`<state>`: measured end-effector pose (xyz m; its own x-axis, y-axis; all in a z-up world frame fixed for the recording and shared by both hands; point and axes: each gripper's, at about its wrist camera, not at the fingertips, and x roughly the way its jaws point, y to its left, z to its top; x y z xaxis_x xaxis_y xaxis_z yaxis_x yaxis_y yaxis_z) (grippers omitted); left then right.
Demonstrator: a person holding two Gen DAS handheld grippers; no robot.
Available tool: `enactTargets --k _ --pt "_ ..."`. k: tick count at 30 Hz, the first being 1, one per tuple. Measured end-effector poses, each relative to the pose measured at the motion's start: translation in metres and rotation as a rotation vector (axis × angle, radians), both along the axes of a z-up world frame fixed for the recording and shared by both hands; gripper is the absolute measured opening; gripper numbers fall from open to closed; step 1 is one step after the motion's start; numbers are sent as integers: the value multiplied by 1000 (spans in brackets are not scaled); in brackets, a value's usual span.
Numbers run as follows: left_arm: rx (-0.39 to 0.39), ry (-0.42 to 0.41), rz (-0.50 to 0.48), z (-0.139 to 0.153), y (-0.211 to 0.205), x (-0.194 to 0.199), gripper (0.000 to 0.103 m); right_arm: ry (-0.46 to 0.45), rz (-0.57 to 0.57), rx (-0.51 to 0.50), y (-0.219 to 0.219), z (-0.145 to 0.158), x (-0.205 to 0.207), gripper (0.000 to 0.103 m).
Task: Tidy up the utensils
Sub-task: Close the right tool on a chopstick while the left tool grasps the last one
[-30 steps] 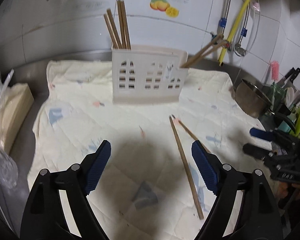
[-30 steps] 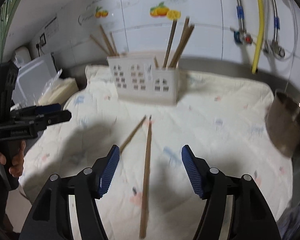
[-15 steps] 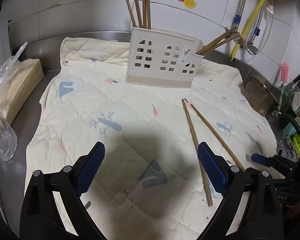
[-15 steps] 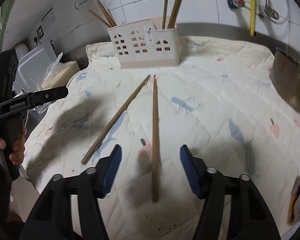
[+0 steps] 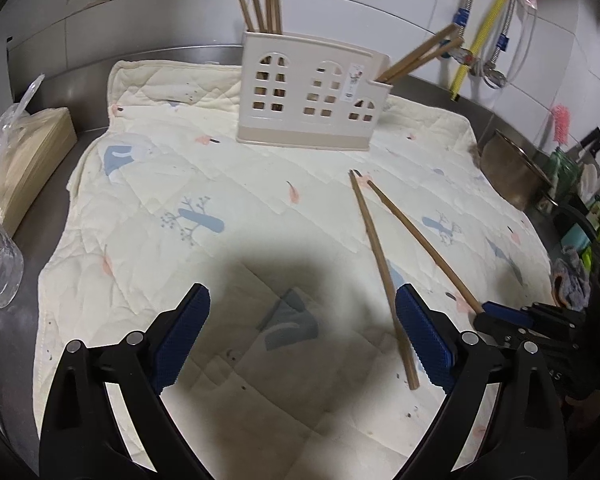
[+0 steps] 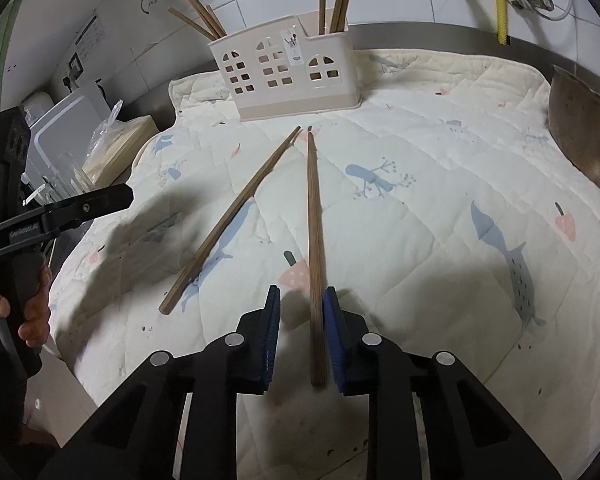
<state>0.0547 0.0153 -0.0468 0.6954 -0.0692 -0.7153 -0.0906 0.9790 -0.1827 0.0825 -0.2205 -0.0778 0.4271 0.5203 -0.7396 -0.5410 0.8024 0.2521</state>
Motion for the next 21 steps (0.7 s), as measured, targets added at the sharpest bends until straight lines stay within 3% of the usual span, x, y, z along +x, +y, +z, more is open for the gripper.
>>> enactTargets --k 6,13,21 --pt "-4 3 -68 -1 -19 -2 88 -24 -18 -38 0 -3 0 8" --pt "-52 24 -143 -8 -42 0 77 -32 -18 -41 0 -2 -1 7" --pt "-86 77 -198 -24 -61 9 49 -47 -22 -21 -5 4 -3 7"
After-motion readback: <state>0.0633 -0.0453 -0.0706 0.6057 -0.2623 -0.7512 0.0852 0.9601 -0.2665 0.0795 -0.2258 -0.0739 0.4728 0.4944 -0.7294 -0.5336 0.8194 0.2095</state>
